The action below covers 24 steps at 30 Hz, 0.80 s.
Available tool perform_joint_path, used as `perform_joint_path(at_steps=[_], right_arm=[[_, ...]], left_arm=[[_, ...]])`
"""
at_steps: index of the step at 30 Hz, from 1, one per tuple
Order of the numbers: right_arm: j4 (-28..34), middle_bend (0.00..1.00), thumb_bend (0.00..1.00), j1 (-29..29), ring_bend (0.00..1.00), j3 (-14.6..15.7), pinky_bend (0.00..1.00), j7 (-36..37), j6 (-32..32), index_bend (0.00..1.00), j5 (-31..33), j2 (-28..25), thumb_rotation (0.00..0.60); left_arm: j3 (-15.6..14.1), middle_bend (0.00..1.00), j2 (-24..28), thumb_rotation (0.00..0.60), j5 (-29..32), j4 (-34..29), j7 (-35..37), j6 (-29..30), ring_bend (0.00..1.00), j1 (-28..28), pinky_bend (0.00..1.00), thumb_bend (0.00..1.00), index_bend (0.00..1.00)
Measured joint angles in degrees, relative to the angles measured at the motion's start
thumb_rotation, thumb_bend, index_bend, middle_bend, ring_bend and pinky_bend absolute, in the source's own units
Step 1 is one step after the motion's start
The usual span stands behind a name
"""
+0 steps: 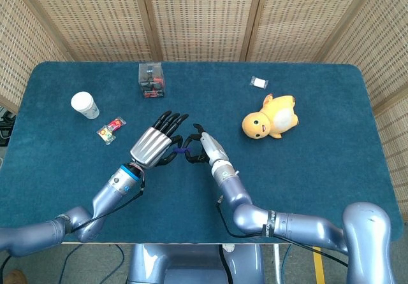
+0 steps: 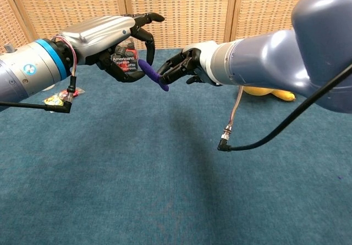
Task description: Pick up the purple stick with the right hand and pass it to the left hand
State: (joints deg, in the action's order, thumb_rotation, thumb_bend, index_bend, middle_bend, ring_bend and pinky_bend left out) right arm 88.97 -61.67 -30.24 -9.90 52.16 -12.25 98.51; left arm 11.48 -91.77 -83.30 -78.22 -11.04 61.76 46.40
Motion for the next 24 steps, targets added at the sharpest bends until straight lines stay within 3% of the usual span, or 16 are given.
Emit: perform_joint_path(at_steps=[24], right_arm=[[0.11, 0.04, 0.64, 0.48, 0.00, 0.82, 0.00, 0.85, -0.62, 0.67, -0.17, -0.58, 0.600]], left_arm=[[0.11, 0.00, -0.66, 0.600, 1.59, 0.28, -0.80, -0.16, 0.00, 0.53, 0.00, 0.46, 0.69]])
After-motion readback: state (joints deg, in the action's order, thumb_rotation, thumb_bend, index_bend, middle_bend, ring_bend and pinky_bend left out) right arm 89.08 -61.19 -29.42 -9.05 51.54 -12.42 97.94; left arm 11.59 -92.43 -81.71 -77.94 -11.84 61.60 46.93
